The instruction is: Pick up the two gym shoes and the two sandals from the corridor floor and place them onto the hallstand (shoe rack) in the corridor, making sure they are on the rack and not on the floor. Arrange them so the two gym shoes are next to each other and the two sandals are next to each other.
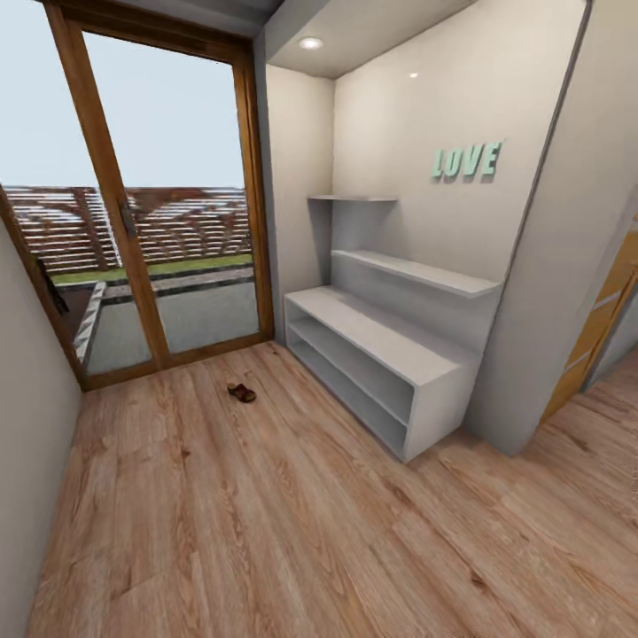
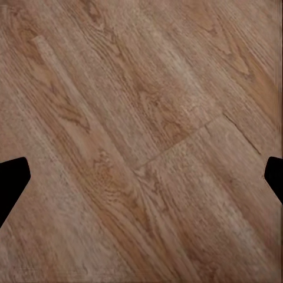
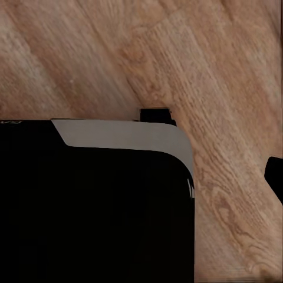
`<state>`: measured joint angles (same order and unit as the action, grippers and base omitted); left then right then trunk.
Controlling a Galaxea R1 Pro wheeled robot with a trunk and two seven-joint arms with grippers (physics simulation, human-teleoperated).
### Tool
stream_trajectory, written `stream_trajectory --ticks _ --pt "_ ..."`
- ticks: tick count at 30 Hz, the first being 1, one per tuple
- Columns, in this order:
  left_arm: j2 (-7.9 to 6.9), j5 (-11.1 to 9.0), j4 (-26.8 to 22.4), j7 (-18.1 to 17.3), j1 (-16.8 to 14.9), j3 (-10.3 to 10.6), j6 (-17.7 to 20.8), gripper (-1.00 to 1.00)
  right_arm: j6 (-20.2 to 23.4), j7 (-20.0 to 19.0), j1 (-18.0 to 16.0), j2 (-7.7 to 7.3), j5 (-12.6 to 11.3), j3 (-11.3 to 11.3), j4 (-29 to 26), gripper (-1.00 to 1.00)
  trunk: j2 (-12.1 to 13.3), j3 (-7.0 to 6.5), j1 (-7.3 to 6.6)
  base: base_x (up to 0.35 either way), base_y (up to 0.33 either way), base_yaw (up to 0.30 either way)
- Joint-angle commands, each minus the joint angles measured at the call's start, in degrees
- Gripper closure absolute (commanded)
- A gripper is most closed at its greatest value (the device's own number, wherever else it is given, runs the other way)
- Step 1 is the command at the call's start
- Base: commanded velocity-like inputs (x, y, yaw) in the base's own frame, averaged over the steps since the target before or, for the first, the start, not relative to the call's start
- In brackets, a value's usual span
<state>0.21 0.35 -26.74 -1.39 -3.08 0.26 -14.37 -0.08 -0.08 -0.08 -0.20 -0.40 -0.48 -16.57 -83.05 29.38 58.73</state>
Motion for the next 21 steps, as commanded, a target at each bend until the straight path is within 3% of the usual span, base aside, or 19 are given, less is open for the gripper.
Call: stream_trajectory --ticks 1,21 --pt "-0.01 0.0 0.0 -0.1 0.0 0.0 -0.2 -1.00 0.0 0.0 0.0 -0.01 0.0 0.0 0.0 -1.00 0.0 0.05 0.00 0.021 0.000 -0.296" --pt "-0.06 0.0 1.0 -0.1 0.0 0.0 -3.1 -1.00 0.0 0.0 0.0 0.04 0.0 0.1 0.0 -1.00 0.0 0.05 0.00 0.003 0.000 -0.296"
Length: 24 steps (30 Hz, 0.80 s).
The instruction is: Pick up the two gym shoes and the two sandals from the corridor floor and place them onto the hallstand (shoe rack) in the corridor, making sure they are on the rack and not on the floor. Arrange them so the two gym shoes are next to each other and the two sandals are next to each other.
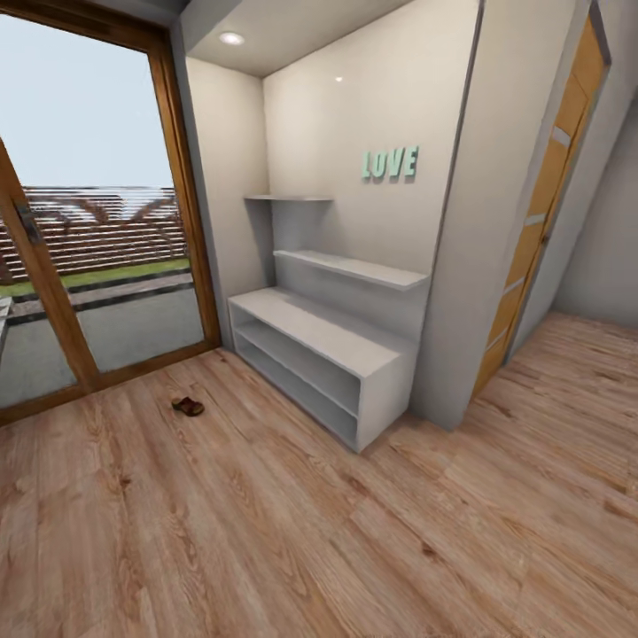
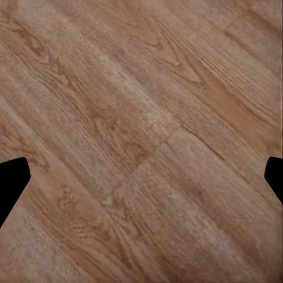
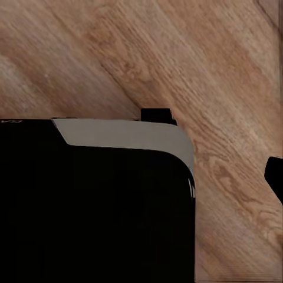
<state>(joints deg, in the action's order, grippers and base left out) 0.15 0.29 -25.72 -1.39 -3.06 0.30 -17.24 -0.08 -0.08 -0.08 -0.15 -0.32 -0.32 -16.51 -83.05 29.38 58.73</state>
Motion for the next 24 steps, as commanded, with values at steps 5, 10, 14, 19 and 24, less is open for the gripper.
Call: stream_trajectory --ticks 5,10,14,19,24 --pt "0.09 0.1 0.1 -0.2 0.0 0.1 -0.3 -1.00 0.0 0.0 0.0 -0.03 0.0 -0.2 -0.1 -1.00 0.0 0.05 0.00 0.000 0.000 -0.296" --pt "0.09 0.2 -0.2 -0.1 -0.1 0.0 -0.3 -1.00 0.0 0.0 0.0 0.00 0.0 -0.1 -0.1 -1.00 0.0 0.05 0.00 0.000 0.000 -0.296" --pt "0.04 0.2 -1.7 0.0 -0.1 -0.1 -0.3 -1.00 0.0 0.1 0.0 -0.01 0.1 -0.1 -1.1 -1.00 0.0 0.08 0.00 0.000 0.000 -0.295" --pt "-0.09 0.3 -4.0 0.1 -0.1 -0.1 -0.2 -1.00 0.0 0.2 0.0 -0.02 -0.1 -0.2 -4.1 -1.00 0.0 0.24 0.00 0.000 0.000 -0.285" --pt "-0.10 0.3 -6.6 0.1 -0.7 -0.1 0.0 -1.00 0.0 0.2 0.0 -0.02 -0.1 -0.2 -4.3 -1.00 0.0 0.36 0.00 0.000 0.000 -0.283"
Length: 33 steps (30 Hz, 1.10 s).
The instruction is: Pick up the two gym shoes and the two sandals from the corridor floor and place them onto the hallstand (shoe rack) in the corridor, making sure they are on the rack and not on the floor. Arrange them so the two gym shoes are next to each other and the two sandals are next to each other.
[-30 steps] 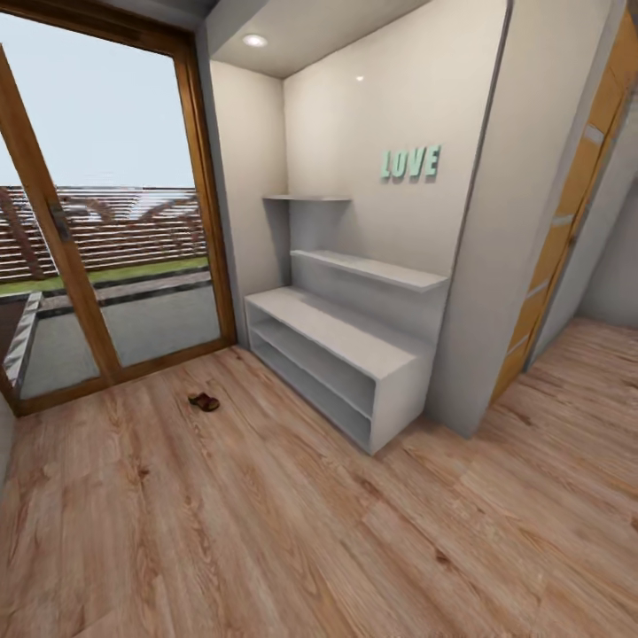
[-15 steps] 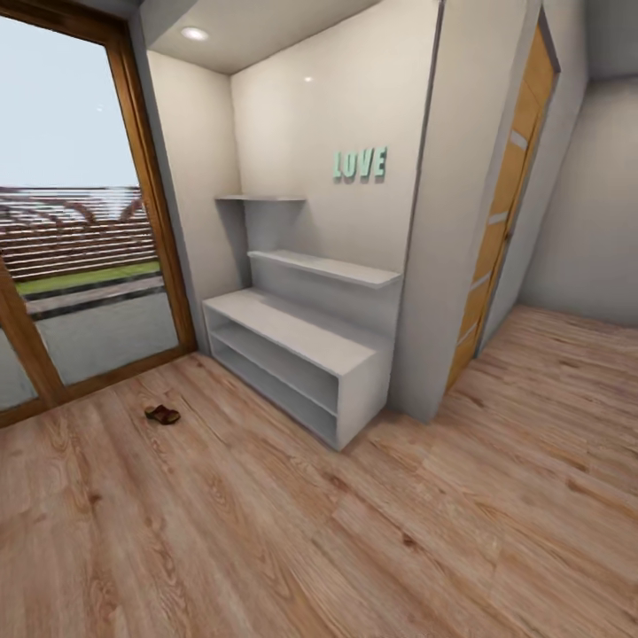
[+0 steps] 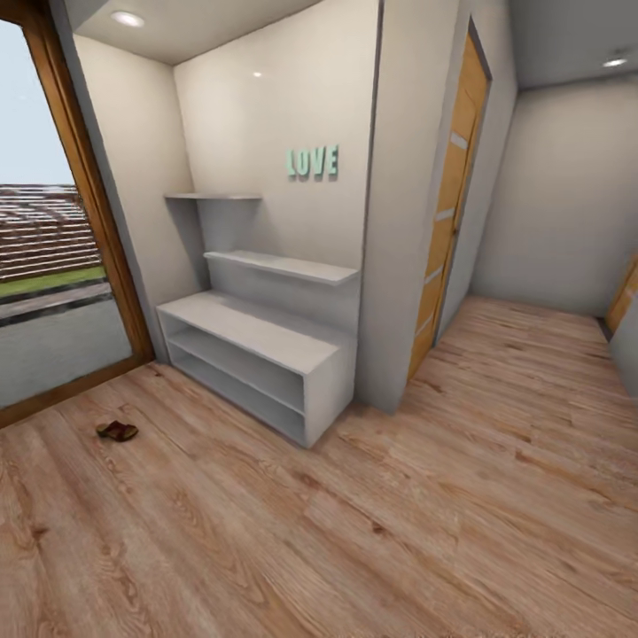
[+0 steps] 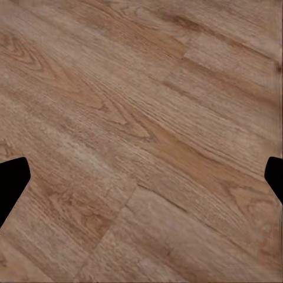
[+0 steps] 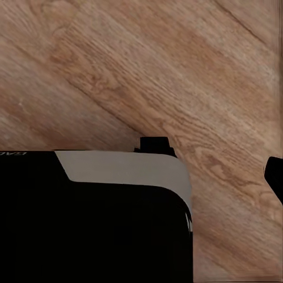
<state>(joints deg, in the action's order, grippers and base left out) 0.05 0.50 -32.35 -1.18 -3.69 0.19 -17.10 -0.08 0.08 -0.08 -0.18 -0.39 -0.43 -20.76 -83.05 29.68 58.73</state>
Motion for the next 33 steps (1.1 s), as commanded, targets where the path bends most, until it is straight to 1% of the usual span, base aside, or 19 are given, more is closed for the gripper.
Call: stream_trajectory --ticks 1,3,5,7,10,12,16,21,33 --pt "0.06 0.0 -0.7 -0.1 -0.1 0.0 -0.1 -1.00 0.0 0.0 0.0 0.00 0.0 0.0 0.0 -1.00 0.0 0.06 0.00 0.000 0.000 -0.284" --pt "0.45 0.1 -2.3 -0.1 -0.2 0.0 0.1 -1.00 0.0 0.0 0.0 0.02 0.0 0.0 0.0 -1.00 0.0 0.08 0.00 0.000 0.000 -0.285" --pt "1.31 0.1 -4.4 -0.1 -0.3 0.0 0.5 -1.00 0.0 -0.1 0.0 -0.07 0.0 0.0 -0.1 -1.00 0.0 0.09 0.00 0.000 0.000 -0.286" --pt "1.62 0.0 -5.1 -0.3 -0.3 0.1 0.6 -1.00 0.0 -0.1 0.0 -0.13 0.0 0.0 -0.1 -1.00 0.0 0.09 0.00 0.000 0.000 -0.287" --pt "1.72 0.0 -4.4 -0.3 -0.3 0.1 0.7 -1.00 0.0 -0.2 0.0 -0.10 0.0 0.0 -0.1 -1.00 0.0 0.09 0.00 0.000 0.000 -0.290" --pt "1.67 -0.1 -3.5 -0.4 -0.3 0.0 0.7 -1.00 0.0 -0.2 0.0 -0.10 0.0 0.0 -0.1 -1.00 0.0 0.09 0.00 0.000 0.000 -0.290" --pt "1.04 -0.2 -1.6 -0.3 -0.4 -0.2 0.7 -1.00 0.0 -0.2 0.0 -0.07 0.0 -0.1 0.0 -1.00 0.0 0.09 0.00 0.000 0.000 -0.292" --pt "0.80 -0.5 -1.2 -0.3 -0.4 -0.3 0.7 -1.00 0.0 -0.2 0.0 -0.01 0.0 -0.1 0.1 -1.00 0.0 0.09 0.00 0.000 0.000 -0.293" --pt "0.83 -0.6 -0.7 -0.3 -0.4 -0.2 0.7 -1.00 0.0 -0.2 0.0 0.00 0.0 -0.1 -0.9 -1.00 0.0 0.09 0.00 0.000 0.004 -0.294"
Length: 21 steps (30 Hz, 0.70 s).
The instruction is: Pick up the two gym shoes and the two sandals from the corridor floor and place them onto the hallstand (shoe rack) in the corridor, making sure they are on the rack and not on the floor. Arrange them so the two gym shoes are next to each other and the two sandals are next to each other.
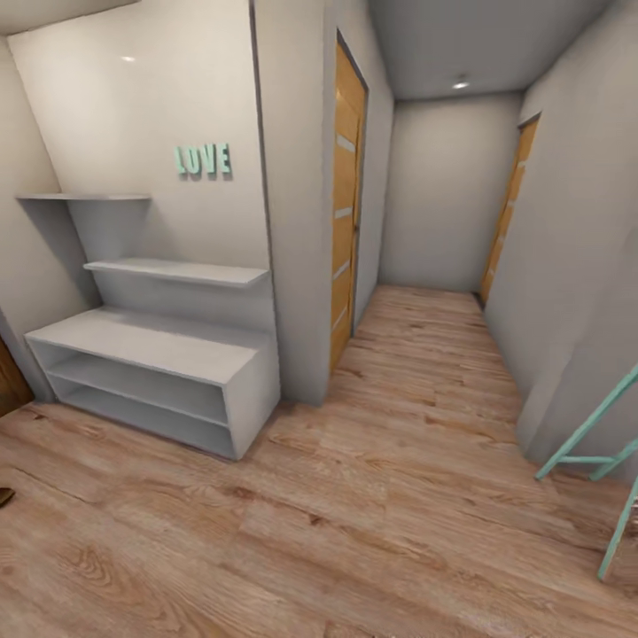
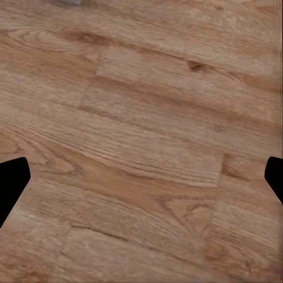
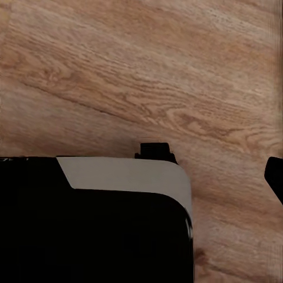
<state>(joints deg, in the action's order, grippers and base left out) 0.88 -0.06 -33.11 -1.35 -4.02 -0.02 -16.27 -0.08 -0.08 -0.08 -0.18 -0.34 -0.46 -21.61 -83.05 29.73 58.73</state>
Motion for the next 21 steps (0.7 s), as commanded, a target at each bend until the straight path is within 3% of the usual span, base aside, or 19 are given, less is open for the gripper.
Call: stream_trajectory --ticks 1,11,21 --pt "0.00 0.0 0.0 -0.1 0.0 0.0 -0.2 -1.00 0.0 0.0 0.0 0.01 0.0 0.0 -0.7 -1.00 0.0 0.05 0.00 0.053 0.157 -0.295" --pt "0.00 0.1 0.1 0.0 0.0 -0.1 -0.1 -1.00 0.0 0.1 0.0 0.02 0.2 0.0 -1.1 -1.00 0.0 0.05 0.00 0.120 0.258 -0.295" --pt "0.00 0.2 2.2 0.0 0.0 0.0 -0.2 -1.00 0.0 0.1 0.0 0.06 0.0 0.0 -0.8 -1.00 0.0 0.05 0.00 0.259 0.225 -0.293"
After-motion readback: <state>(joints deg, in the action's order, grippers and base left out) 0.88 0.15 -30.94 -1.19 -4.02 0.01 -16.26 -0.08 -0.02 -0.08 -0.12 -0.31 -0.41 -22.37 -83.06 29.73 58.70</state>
